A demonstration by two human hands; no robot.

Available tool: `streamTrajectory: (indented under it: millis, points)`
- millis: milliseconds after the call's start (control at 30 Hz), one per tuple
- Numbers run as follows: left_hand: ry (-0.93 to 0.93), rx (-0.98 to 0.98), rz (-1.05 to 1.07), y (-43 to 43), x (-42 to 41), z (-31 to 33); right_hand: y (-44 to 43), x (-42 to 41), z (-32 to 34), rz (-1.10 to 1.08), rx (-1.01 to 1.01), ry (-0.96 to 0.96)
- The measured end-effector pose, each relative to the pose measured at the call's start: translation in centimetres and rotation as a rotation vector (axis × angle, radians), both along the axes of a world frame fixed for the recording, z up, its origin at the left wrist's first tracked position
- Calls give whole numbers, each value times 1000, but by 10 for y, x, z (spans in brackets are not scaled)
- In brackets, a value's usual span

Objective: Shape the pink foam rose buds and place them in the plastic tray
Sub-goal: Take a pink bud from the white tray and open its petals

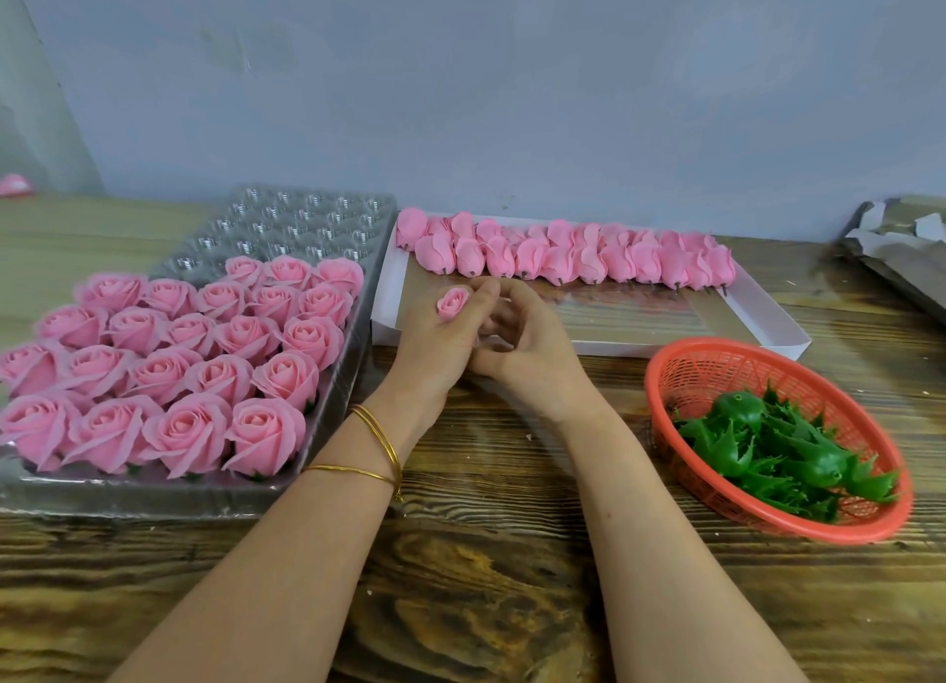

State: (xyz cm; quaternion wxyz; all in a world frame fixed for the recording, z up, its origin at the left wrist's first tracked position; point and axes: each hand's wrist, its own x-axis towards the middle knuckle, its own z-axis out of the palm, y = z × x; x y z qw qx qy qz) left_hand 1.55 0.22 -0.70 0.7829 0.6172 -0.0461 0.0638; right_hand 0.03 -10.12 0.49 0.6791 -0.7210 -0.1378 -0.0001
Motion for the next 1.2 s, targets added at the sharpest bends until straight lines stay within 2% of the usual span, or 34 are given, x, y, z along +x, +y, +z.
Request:
streamTrajectory:
  millis: [167,367,667,833,900,1000,1200]
  points:
    - [12,23,8,-1,2,-2,2,1,-3,-57,-36,-40]
    - [-114,78,-41,-1,-1,-1,-1,2,-4,-57,-11,-3]
    - [-153,140,20,1,-2,1,1,2,0,-66,38,26]
    - [-260,391,180,2,3,-4,-3,2,6,-245,110,27]
    - [-282,467,167,2,4,-7,-4,3,7,-261,117,-6]
    - [-269,437,93,1,2,-7,-1,4,4,-261,60,-30]
    - [-270,510,118,3,1,-6,0,4,4,-258,13,-16]
